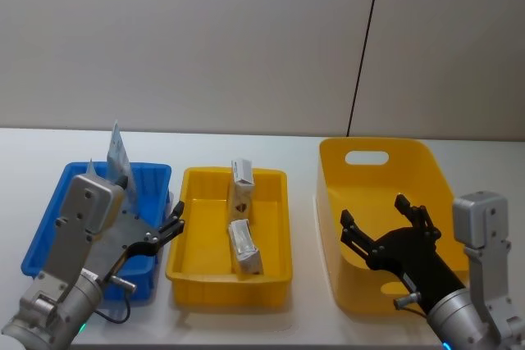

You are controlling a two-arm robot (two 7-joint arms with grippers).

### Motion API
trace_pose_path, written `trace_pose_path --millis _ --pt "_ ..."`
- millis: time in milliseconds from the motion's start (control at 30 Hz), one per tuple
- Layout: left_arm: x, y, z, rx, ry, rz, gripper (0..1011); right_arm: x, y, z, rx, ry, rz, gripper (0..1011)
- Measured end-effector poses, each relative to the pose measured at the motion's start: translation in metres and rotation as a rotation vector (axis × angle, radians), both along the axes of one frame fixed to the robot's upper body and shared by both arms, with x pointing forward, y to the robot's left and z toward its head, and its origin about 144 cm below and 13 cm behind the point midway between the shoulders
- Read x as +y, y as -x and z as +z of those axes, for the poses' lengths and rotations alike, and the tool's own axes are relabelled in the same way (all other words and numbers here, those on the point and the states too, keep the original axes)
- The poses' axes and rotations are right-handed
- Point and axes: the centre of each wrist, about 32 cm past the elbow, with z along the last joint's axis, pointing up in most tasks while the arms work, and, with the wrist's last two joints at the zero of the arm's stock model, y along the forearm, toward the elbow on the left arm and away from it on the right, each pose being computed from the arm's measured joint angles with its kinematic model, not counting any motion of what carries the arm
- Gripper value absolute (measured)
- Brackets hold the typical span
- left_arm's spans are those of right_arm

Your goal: Bimanual collaborative sorting of washing and personal care products

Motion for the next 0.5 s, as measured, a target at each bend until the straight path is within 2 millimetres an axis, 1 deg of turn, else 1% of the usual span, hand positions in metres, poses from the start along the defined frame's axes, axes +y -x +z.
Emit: trace_pose_path --millis 500 --pt "0.0000 0.0000 0.0000 0.000 0.000 0.000 1001 0.0000 0.0000 0.0000 0.000 0.000 0.000 1002"
